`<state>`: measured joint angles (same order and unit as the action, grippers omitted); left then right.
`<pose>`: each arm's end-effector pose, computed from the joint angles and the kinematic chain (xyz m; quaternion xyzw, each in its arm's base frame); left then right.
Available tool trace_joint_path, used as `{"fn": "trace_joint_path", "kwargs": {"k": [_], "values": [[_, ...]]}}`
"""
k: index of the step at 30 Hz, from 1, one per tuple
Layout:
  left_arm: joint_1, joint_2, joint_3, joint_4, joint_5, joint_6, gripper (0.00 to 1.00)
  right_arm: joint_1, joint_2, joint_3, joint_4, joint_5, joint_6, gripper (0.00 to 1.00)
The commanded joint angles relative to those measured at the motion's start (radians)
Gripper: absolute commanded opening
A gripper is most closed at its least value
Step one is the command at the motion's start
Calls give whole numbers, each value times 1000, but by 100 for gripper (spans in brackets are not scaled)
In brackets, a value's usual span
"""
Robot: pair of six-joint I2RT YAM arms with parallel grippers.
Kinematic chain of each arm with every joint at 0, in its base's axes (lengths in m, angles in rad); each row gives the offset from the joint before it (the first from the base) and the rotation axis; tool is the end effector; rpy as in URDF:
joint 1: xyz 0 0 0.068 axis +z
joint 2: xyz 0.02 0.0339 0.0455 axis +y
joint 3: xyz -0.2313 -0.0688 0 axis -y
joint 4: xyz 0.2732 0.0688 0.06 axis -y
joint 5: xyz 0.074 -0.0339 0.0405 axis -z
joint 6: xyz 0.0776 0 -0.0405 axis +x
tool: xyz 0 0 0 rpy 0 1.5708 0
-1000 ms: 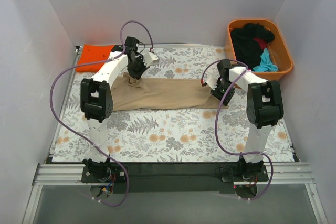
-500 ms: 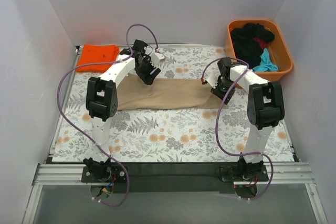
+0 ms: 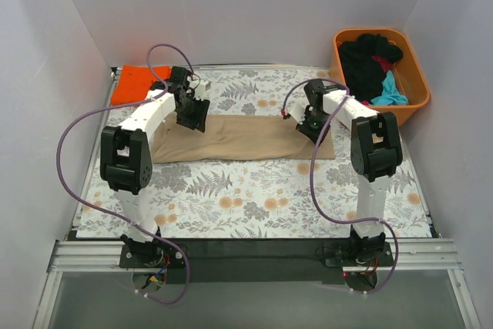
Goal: Fold and stack the t-shirts
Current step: Fold the tshirt
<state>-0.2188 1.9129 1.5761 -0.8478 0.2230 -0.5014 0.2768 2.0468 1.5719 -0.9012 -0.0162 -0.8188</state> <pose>0.4176 -0.1104 0.1591 -0.1162 0.9686 -0.1694 0.1400 0.4092 0.1175 0.0988 -0.5190 0.8492 -0.0183 0.0958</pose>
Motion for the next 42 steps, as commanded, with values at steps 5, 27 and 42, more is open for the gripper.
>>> {"fn": "trace_joint_path", "kwargs": {"k": [5,27,42], "values": [[7,60,-33,-2,-33,-160,41,58,-43,-151,-48,41,-28,24],[-40,673,812,11,191,-65,55,522,-110,-253,-258,-246,56,26],[-108,302,541,89,105,-121,55,276,-189,-45,-271,-151,6,30]]}}
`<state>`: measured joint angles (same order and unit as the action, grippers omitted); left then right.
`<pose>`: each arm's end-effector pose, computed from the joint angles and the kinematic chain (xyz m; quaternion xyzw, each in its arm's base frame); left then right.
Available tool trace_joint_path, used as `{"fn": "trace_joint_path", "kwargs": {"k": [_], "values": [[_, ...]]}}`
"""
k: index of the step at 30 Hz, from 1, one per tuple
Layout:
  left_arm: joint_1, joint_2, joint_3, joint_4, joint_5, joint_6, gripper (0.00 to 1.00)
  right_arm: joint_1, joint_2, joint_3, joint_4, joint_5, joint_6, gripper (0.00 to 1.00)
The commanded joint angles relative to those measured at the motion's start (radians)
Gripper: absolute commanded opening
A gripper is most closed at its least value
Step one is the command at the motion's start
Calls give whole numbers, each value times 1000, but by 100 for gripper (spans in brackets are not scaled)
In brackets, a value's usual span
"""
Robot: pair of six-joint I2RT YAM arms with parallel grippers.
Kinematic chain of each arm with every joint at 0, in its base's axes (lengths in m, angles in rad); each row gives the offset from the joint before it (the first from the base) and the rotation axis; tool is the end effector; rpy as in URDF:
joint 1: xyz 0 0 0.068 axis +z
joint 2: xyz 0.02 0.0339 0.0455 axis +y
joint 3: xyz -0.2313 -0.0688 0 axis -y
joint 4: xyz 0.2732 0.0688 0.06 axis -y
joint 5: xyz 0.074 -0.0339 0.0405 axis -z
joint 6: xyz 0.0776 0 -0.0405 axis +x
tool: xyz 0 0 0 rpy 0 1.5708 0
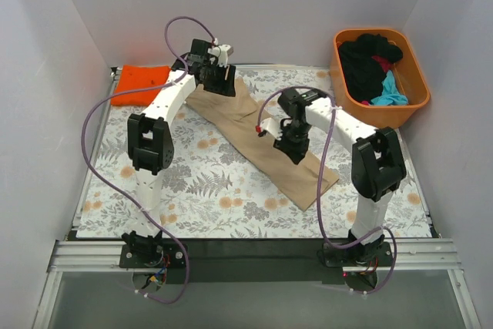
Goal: Fold and stack the t-shirts
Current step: Fold the tshirt
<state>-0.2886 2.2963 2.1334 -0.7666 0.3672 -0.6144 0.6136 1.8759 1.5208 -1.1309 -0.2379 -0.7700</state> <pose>0.5101 -0.1805 0.1841 -0.0945 0.9301 -0.2911 0.2032 0.2995 0.2333 0.1465 -0.6367 0.7608 0.1149 0.0512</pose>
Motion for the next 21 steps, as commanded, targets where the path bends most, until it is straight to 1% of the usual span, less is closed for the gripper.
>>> {"fn": "trace_joint_path", "kwargs": {"k": [1,3,6,7,11,17,21], "values": [[-47,-69,-23,1,-36,-27,53,-93,6,3,-37,90,-51,26],[-55,-54,-32,0,-21,-41,49,-120,38,1,-26,97,-58,23],[-63,-17,-24,6,-25,-73,47,-124,65,-13,11,117,-60,20],[-64,-6,-4,1,-49,-82,46,-126,75,-25,17,108,-60,19],[-64,48,25,-23,-83,-107,44,-97,91,-94,26,92,-64,18],[-63,91,14,-54,-123,-107,44,-3,123,-162,8,37,-66,16],[-55,98,-7,-78,-110,-104,47,81,202,-82,-82,-58,-72,16]]}}
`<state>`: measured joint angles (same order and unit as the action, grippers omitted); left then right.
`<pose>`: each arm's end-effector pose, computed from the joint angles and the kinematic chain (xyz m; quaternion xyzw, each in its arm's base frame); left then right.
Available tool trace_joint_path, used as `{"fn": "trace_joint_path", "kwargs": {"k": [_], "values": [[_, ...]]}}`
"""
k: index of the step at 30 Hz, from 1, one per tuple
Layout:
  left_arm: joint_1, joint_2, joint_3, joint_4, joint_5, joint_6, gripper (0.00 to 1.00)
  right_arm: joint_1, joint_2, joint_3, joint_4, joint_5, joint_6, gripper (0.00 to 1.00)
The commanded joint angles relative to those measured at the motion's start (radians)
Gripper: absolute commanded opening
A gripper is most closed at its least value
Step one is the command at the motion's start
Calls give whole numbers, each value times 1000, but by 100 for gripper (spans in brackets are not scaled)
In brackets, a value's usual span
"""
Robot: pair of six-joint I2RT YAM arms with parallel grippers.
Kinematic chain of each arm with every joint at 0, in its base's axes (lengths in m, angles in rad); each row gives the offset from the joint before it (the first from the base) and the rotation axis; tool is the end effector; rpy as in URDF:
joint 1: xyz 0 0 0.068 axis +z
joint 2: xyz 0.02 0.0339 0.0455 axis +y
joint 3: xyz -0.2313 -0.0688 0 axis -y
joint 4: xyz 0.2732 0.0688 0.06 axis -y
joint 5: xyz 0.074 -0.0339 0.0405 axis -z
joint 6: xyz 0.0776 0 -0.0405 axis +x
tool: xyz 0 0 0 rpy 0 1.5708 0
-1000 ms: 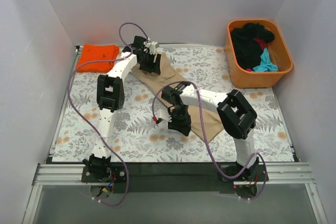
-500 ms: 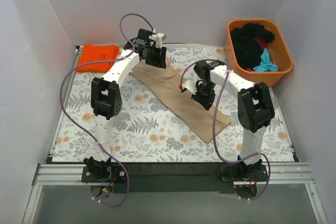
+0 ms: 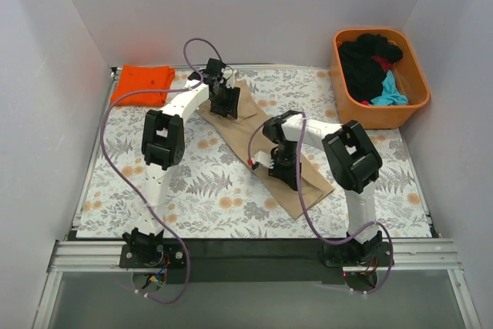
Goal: Fold and stack the t-shirts
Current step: Fold the tshirt
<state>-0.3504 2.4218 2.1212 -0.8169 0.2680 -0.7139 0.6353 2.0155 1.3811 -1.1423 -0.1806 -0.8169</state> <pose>0.4981 -0.2039 0.1086 -0.1450 0.9552 -0.2252 0.1258 0.2689 0.2156 0.0615 0.6508 -0.7469 -0.0986 0.0938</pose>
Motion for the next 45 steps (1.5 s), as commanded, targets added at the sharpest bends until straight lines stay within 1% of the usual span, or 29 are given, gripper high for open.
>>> {"fn": "trace_joint_path", "kwargs": {"k": [1,2,5,6,9,10,14,18,20,22,26,27,29,30,32,33,34,35,36,38,39,40,41,42,43,44,45], "values": [[10,-8,14,-42,-9,10,47,75,81,81,-100,-158,-27,16],[11,-1,19,-53,-12,16,47,90,98,100,-109,-175,-24,16],[22,16,13,-67,45,56,48,154,173,188,-137,-230,-1,17],[24,17,14,-71,130,73,49,185,210,219,-140,-244,15,17],[25,29,19,-76,230,132,51,230,291,343,-146,-287,56,18],[25,42,46,-80,281,146,52,237,311,411,-149,-304,67,19],[24,106,126,-93,324,189,52,268,405,547,-143,-327,130,21],[19,161,169,-79,373,218,52,288,448,598,-87,-347,200,21],[19,169,174,-74,423,228,52,290,440,587,-13,-327,243,22],[19,161,163,-48,447,228,52,291,411,570,62,-310,268,22],[19,116,151,21,444,188,53,293,336,566,102,-313,292,25],[22,100,151,47,430,179,54,293,281,555,101,-309,285,25],[24,39,151,94,412,148,57,293,209,481,118,-295,269,29],[28,19,155,111,396,140,58,293,133,452,122,-295,247,29],[34,-39,174,152,378,111,64,288,51,356,136,-306,233,32],[37,-61,181,166,373,100,67,276,-34,322,160,-313,229,34],[47,-81,189,180,364,87,71,268,-78,249,174,-324,228,41],[51,-101,189,206,364,64,76,259,-118,221,187,-326,226,44],[53,-137,190,211,358,59,77,241,-189,190,200,-324,217,45],[57,-177,184,202,336,57,78,216,-262,123,208,-307,177,45],[59,-225,169,196,332,65,78,189,-331,96,219,-298,154,46],[63,-259,145,191,333,71,77,179,-363,67,228,-254,113,48],[62,-291,61,187,333,80,76,170,-388,6,239,-223,99,47],[62,-318,18,183,330,96,74,156,-414,-13,240,-192,90,45],[62,-369,-28,182,330,99,72,147,-419,-30,237,-168,87,39],[62,-383,-88,177,295,96,70,133,-420,-37,233,-174,93,36],[62,-392,-111,177,274,82,65,115,-422,-46,234,-193,102,33]]}}
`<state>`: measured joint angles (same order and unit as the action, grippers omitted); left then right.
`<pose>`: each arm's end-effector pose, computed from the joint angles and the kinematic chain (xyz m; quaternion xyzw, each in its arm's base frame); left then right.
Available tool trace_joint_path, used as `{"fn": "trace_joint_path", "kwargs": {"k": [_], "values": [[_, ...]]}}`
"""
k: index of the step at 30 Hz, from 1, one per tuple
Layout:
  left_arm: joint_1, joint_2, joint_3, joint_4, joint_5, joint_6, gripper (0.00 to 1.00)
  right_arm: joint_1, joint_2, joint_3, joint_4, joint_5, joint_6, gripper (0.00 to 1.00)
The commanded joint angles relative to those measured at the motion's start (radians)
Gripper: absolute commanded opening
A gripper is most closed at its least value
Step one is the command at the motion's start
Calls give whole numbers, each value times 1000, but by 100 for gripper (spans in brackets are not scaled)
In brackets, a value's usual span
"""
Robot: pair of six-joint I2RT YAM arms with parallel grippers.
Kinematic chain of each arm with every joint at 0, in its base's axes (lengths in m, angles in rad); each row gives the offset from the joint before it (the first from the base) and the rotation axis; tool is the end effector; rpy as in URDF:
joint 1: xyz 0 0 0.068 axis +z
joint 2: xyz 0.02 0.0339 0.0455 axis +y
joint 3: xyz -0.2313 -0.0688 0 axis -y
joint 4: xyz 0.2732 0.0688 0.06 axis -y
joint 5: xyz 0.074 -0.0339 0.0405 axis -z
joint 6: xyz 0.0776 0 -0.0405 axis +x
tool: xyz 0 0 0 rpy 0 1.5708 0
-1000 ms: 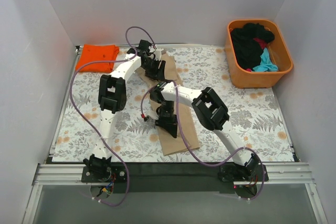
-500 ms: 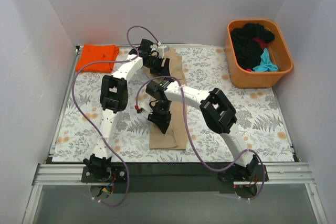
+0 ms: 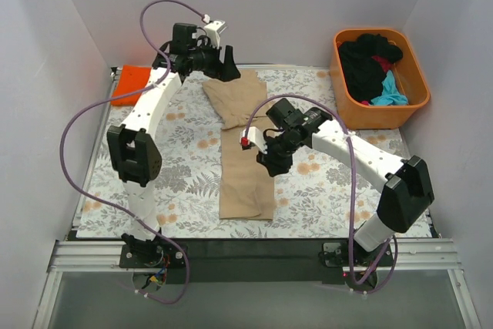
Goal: Fold and stack the t-shirts
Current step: Fold the tshirt
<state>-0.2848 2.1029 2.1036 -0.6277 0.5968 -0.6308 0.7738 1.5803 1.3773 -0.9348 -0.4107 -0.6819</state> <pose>0.4891 -0.1886 0.2919 -0.0149 0.8616 -0.4269 0.2740 0.2378 0.2757 0.2167 -0.6688 0.6847 0.2086 0.2009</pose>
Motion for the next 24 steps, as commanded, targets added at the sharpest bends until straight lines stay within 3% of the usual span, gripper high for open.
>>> {"fn": "trace_joint_path", "kwargs": {"k": [1,2,4,8,12,19,24], "values": [[-4,-52,-114,-9,-160,-59,51,-28,36,-28,33,47,8,26],[-4,-52,-114,-9,-161,-60,50,-28,37,-27,33,47,8,26],[-2,-14,-91,-6,-267,-92,39,-39,90,14,33,58,59,19],[-1,84,-73,34,-365,-154,27,-80,150,46,37,43,120,18],[9,159,-54,65,-373,-162,27,-149,187,48,34,29,140,17],[16,322,42,45,-413,-159,27,-165,208,31,30,12,139,18],[18,420,128,43,-338,-127,28,-186,219,35,25,-11,140,18]]}}
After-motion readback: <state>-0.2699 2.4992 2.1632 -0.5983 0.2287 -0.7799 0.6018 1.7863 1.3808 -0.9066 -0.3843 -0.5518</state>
